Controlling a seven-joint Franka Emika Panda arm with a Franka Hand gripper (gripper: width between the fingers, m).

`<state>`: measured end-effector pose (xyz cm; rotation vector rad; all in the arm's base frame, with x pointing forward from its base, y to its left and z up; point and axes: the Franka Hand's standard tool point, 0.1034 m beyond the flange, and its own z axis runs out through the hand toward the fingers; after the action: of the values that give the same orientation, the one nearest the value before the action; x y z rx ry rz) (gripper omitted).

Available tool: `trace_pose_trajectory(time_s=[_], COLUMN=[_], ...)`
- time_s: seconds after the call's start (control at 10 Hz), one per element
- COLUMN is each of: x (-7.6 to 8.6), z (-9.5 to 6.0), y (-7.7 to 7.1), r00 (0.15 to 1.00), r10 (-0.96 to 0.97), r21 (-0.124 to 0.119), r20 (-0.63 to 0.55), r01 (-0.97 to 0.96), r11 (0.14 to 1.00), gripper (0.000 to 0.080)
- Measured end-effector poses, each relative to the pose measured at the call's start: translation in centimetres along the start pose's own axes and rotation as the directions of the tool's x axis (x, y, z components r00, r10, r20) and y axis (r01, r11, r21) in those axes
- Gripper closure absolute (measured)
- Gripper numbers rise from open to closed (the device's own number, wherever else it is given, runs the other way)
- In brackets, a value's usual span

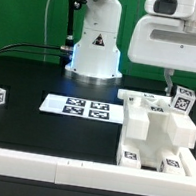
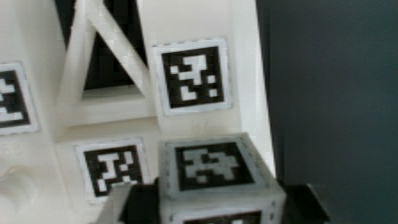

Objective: Assemble chair

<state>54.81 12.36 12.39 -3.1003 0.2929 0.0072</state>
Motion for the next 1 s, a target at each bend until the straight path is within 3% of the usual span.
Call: trace_pose_trajectory(time_s=[0.6,0.8,1.0], x=[0.04,0.34,0.47], z=[0.01,0.03,0.03], y=[0.0,0.19,0.31], r00=[0.9,0.8,0.67], r10=[0.436,0.6,0.742], r21=[0.004,0.028,0.033], r20=[-0.001,-0.007,0.004], r01=[-0.436,-0.599,-0.742], r11=[0.9,0.8,0.669], gripper=[0.0514,0.0514,0.0514])
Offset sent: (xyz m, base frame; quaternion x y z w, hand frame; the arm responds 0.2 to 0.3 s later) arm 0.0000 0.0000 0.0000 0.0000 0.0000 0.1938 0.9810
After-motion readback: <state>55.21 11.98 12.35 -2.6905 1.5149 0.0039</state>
